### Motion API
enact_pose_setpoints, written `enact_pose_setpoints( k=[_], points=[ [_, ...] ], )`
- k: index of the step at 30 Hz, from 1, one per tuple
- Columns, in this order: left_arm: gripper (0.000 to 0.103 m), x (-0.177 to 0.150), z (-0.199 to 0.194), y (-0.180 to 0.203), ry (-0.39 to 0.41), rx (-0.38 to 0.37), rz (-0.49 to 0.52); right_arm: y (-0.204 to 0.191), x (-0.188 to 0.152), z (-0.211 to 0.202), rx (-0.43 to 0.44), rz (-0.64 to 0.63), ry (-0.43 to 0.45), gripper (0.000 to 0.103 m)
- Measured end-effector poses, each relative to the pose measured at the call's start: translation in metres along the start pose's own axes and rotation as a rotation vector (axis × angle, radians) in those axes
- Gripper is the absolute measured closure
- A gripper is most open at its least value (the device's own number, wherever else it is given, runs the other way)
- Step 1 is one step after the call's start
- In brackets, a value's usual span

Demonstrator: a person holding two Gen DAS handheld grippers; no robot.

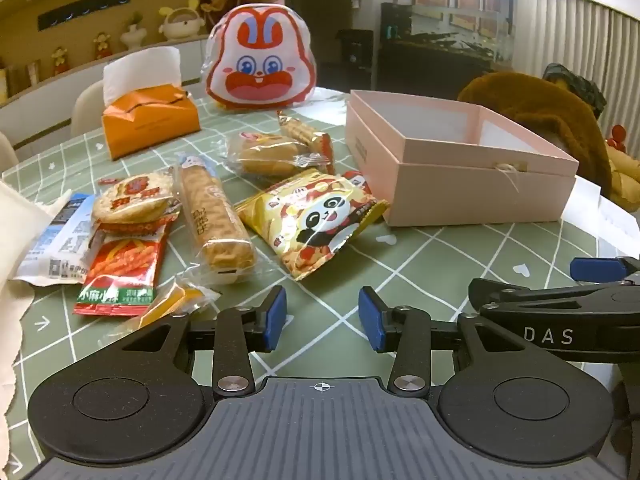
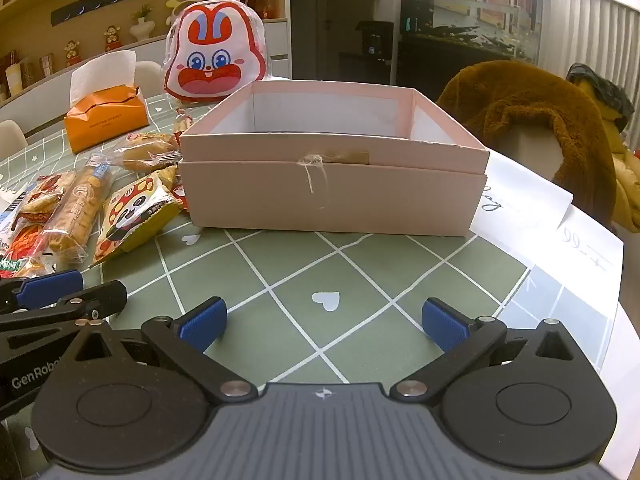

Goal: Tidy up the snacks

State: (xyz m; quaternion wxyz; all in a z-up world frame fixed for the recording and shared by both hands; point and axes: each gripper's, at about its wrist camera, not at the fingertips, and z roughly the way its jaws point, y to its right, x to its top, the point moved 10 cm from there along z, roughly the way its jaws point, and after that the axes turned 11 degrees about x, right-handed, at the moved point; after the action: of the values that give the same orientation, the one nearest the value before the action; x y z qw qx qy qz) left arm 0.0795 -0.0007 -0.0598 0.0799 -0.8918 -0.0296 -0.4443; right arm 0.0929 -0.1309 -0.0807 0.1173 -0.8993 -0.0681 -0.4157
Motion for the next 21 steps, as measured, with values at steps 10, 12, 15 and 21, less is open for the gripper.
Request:
enact_pose_setpoints(
  k=[10,12,15,21],
  points=[
    [0.056,-0.0002,0.0004,-0.0006,0.001,0.005,0.006,0.0,0.0002,0.0001,0.0,0.001,0.0,0.0],
    [0.056,-0.0007,0.0006,-0.001,0.002,0.006,0.007,-0.0002,0.0002,0.0002,-0.001,0.0,0.0,0.0],
    [0.056,-0.0007,0.0005,-0.0009,0.002,0.007,0.008,0.0,0.0002,0.0001,0.001,0.001,0.001,0.0],
    [0.056,-0.0007,0.0004,-0.0013,0.002,0.008,0.009,-0.0001,0.0002,0.0003,0.001,0.001,0.001,0.0]
  ],
)
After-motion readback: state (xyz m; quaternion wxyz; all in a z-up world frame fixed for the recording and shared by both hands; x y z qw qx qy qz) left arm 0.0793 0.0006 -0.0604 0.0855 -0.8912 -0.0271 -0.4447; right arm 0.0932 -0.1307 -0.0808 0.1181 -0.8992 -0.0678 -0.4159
